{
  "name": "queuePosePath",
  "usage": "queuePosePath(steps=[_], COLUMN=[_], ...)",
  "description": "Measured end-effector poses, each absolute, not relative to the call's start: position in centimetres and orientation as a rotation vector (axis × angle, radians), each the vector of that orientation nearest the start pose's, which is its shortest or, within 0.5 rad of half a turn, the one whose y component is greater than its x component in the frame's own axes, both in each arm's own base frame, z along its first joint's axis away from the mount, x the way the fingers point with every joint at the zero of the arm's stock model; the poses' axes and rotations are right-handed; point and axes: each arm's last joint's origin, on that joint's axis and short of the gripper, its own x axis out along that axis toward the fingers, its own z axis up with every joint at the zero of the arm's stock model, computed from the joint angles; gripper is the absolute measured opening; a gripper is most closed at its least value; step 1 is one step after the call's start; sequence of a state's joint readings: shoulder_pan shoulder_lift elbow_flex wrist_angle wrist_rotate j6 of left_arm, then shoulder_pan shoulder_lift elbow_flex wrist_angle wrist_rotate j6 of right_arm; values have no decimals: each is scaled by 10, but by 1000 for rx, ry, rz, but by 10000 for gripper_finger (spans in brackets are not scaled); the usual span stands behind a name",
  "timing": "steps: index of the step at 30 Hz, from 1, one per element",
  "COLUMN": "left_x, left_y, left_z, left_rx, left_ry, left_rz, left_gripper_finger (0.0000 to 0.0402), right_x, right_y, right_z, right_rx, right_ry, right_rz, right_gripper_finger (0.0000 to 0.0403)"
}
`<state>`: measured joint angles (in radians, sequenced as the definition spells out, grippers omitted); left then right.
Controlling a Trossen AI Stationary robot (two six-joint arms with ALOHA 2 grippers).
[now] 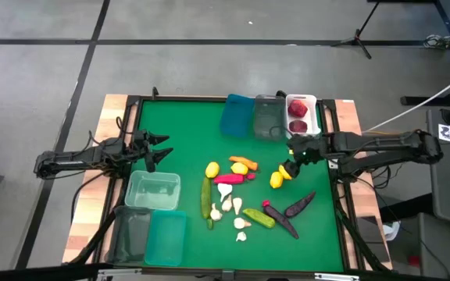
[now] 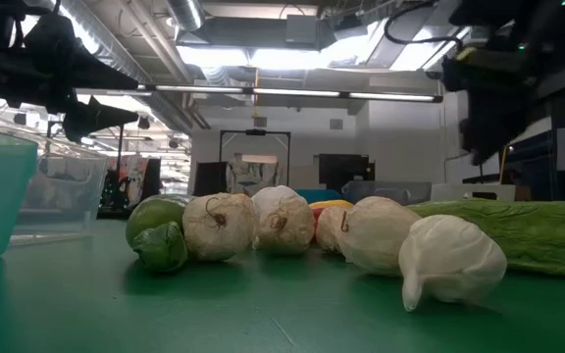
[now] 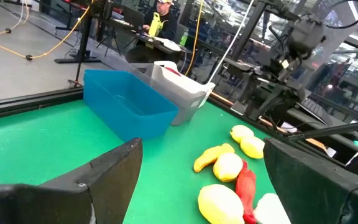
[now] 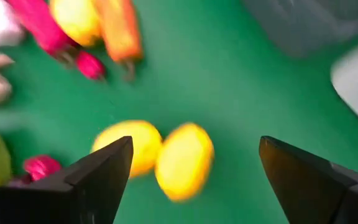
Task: Sort produce into baskets
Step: Put the yellow lemon into the top black bin
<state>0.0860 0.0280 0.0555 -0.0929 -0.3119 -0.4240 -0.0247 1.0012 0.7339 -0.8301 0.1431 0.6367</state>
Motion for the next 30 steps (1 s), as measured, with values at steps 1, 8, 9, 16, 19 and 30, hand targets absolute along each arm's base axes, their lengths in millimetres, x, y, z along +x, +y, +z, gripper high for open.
queuePosePath(steps=[1, 8, 9, 16, 19, 30], left_x=[93, 93, 93, 93, 93, 93], left_y=[17, 17, 17, 17, 17, 17], left_z=[171, 171, 171, 171, 171, 171], left_rx=[-410, -407, -404, -405, -405, -407], left_ry=[-20, -19, -19, -19, -19, -19], left_rz=[405, 405, 405, 405, 405, 405], left_gripper_finger=[329, 329, 329, 329, 329, 329], right_x=[172, 160, 161, 172, 179, 199], right_y=[-6, 5, 6, 6, 7, 10], right_z=[233, 217, 214, 193, 188, 157], right_rx=[520, 602, 609, 622, 622, 583], right_ry=[1022, 1069, 1064, 1051, 1055, 1183], right_rz=[-517, -707, -718, -720, -702, -719], right_gripper_finger=[348, 348, 348, 348, 348, 348])
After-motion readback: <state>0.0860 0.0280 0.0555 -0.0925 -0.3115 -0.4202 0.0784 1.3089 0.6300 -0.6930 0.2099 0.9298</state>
